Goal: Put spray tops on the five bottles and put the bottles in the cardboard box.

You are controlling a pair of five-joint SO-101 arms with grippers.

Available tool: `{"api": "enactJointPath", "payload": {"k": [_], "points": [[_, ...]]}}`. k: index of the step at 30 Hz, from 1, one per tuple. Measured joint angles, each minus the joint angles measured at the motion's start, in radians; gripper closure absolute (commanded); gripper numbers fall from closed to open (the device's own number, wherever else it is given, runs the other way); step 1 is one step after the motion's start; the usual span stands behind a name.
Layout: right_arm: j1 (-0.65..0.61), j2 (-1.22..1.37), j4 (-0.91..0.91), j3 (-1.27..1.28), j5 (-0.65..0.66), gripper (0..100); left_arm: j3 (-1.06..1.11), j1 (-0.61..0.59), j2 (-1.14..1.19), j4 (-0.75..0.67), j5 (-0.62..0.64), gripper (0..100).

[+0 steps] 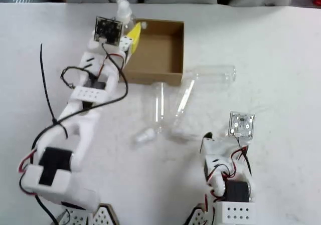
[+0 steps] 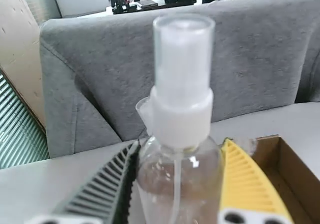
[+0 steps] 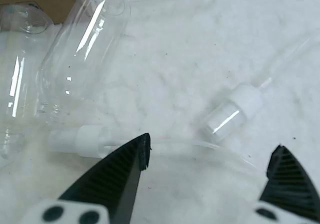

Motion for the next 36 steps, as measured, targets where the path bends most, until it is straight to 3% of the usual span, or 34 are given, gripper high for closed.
{"api": "enactJointPath", "payload": {"k": [10, 13, 19, 36], "points": [[-0.002, 0.0, 0.0, 0.0, 0.0, 66.2, -0.192, -0.002, 0.316, -0.003, 0.0, 81], [0.0, 0.0, 0.0, 0.0, 0.0, 66.2, -0.23, -0.002, 0.362, -0.003, 0.054, 81], [0.0, 0.0, 0.0, 0.0, 0.0, 66.2, -0.259, -0.009, 0.388, -0.003, 0.109, 81], [0.0, 0.0, 0.0, 0.0, 0.0, 66.2, -0.259, -0.018, 0.397, -0.003, 0.109, 81]]}}
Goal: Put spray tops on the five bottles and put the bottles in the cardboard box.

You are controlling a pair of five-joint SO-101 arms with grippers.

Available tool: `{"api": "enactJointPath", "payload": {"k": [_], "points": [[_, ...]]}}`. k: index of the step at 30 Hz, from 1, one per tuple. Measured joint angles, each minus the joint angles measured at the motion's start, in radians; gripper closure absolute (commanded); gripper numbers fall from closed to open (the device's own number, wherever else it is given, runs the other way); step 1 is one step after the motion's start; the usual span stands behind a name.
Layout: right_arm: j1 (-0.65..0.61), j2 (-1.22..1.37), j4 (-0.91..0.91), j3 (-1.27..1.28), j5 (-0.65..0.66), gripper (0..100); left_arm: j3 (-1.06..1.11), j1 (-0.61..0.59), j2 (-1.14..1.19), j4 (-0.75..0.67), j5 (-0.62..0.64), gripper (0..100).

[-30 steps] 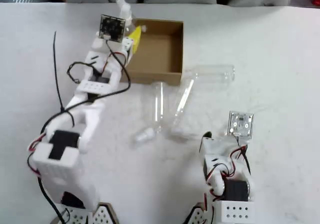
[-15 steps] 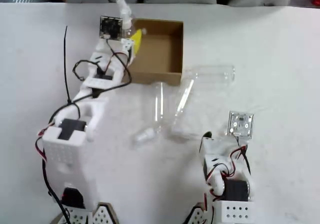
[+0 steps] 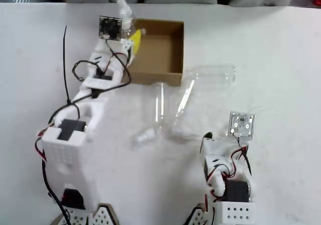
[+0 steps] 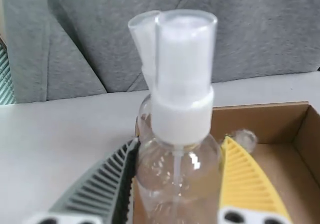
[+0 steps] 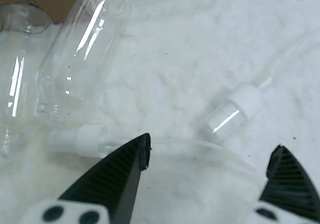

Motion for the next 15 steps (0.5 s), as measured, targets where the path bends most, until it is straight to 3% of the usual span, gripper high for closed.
{"api": "enactJointPath", "payload": {"k": [15], "points": [[0.0, 0.0, 0.0, 0.0, 0.0, 66.2, -0.095, -0.002, 0.124, -0.051, 0.002, 81]]}}
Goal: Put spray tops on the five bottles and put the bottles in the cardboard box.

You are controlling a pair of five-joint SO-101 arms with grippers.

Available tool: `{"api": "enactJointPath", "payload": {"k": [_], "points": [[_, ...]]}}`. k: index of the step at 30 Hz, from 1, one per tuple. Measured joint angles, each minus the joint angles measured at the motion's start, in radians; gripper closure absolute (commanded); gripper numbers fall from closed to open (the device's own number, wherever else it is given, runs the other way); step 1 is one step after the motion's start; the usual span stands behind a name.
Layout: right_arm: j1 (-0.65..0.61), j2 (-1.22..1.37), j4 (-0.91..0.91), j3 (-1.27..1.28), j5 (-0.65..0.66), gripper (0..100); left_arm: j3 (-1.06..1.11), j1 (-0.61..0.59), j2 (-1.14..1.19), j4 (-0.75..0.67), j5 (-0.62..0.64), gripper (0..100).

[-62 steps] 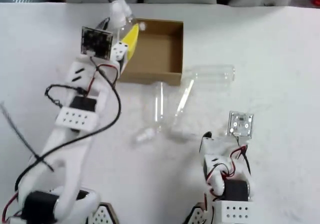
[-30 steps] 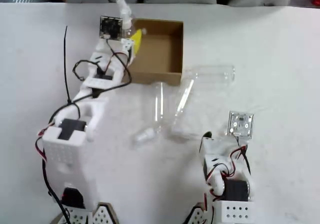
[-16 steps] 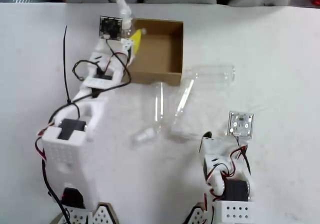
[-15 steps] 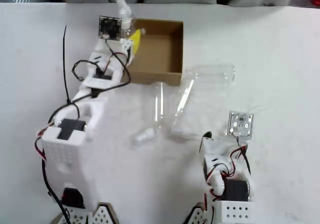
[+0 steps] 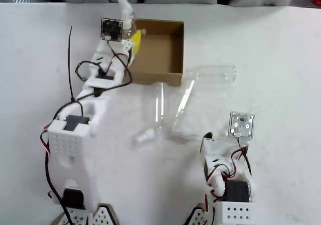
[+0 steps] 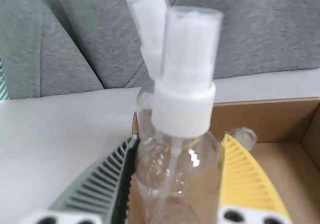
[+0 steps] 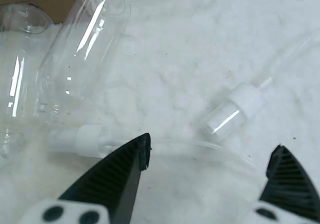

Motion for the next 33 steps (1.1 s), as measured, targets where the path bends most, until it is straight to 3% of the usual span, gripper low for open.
{"api": "enactJointPath", "payload": {"k": [7, 16, 33], "points": [[0.0, 0.0, 0.0, 0.0, 0.0, 66.2, 0.0, 0.0, 0.0, 0.0, 0.0, 79], [0.0, 0.0, 0.0, 0.0, 0.0, 66.2, 0.0, -0.018, 0.005, 0.0, 0.008, 56], [0.0, 0.0, 0.0, 0.0, 0.0, 66.2, 0.0, -0.035, 0.005, 0.0, 0.008, 55]]}}
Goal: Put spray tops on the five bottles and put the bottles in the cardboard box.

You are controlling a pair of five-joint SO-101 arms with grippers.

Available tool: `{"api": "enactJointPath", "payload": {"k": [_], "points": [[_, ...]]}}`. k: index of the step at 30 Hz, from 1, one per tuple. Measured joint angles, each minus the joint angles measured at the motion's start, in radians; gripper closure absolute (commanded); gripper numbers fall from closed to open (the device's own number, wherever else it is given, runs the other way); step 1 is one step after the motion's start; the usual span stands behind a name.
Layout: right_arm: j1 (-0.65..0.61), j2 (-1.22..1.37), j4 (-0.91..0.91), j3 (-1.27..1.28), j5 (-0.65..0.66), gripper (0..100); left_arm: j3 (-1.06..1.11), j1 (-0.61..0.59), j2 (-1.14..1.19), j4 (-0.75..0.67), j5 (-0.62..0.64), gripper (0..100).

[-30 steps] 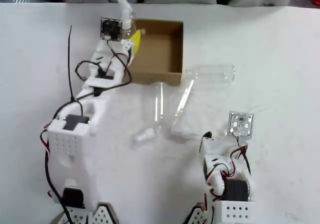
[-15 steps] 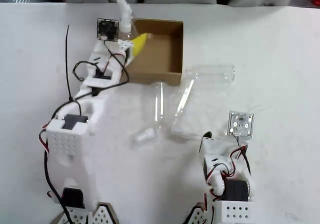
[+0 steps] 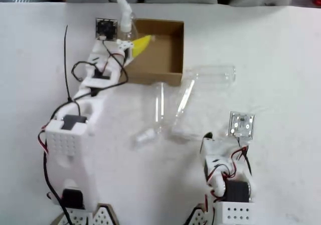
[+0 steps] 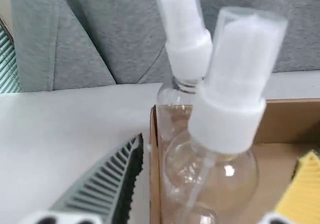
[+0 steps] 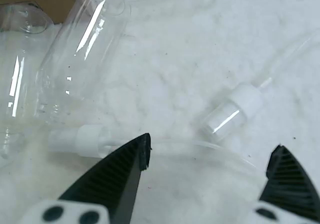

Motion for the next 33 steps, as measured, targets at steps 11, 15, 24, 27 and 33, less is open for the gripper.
{"api": "enactJointPath", "payload": {"k": [11, 15, 24, 27, 33], "points": [[0.0, 0.0, 0.0, 0.0, 0.0, 66.2, 0.16, -0.003, -0.195, 0.075, 0.0, 55], [0.0, 0.0, 0.0, 0.0, 0.0, 66.2, 0.176, -0.002, -0.242, 0.084, 0.0, 56], [0.0, 0.0, 0.0, 0.0, 0.0, 66.2, 0.178, -0.012, -0.465, 0.454, 0.0, 56], [0.0, 0.0, 0.0, 0.0, 0.0, 66.2, 0.186, -0.014, -0.565, 0.597, 0.0, 56], [0.0, 0.0, 0.0, 0.0, 0.0, 66.2, 0.304, -0.012, -0.77, 0.783, 0.012, 70]]}}
